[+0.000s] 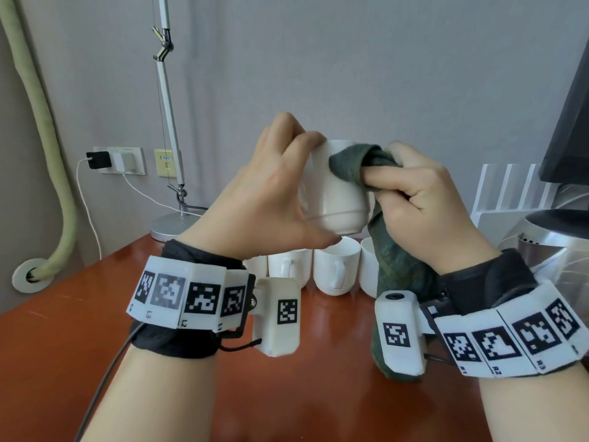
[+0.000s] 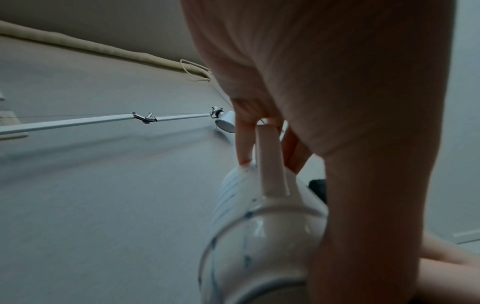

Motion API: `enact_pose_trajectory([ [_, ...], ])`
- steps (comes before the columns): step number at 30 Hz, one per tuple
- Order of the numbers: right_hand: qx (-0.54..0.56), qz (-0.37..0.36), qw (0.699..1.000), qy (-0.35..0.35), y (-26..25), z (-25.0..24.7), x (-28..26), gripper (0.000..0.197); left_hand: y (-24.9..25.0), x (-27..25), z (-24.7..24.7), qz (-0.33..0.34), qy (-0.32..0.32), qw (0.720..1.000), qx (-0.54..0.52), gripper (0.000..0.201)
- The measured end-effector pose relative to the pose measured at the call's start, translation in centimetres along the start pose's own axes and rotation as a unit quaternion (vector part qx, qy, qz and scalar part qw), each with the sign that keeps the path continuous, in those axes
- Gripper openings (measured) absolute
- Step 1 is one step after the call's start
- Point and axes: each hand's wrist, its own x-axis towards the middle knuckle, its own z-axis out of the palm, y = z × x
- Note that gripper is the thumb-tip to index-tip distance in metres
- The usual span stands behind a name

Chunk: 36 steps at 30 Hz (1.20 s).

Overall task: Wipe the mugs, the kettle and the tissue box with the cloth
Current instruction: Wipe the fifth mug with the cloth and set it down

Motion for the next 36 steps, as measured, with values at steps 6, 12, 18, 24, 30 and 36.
enact_pose_trajectory([
  [6,-0.022,0.029,0.999,-0.002,-0.3,-0.3,0.0,0.036,0.6,0.3,0.4,0.021,-0.018,1.0,-0.01,0.096],
  [12,0.035,-0.019,0.997,-0.061,-1.2,0.1,-0.2,0.042,-0.7,-0.2,0.1,-0.009,0.03,1.0,-0.005,0.097],
  [18,0.072,-0.028,0.989,0.129,-1.1,-0.3,0.0,0.034,-1.3,-0.3,0.1,-0.032,0.127,0.99,-0.054,0.093],
  [24,0.045,-0.037,0.995,0.079,-1.5,-0.3,0.0,0.02,-1.8,-0.4,-0.1,-0.054,0.223,0.968,-0.097,0.088],
  [30,-0.018,-0.069,0.997,0.012,-1.6,0.9,-0.3,0.035,-2.6,-0.6,-0.5,-0.076,0.256,0.957,-0.109,0.09],
  [36,-0.067,-0.101,0.993,0.002,-2.5,0.9,-0.1,0.041,-2.2,-0.6,-0.6,-0.048,0.227,0.97,-0.069,0.088],
])
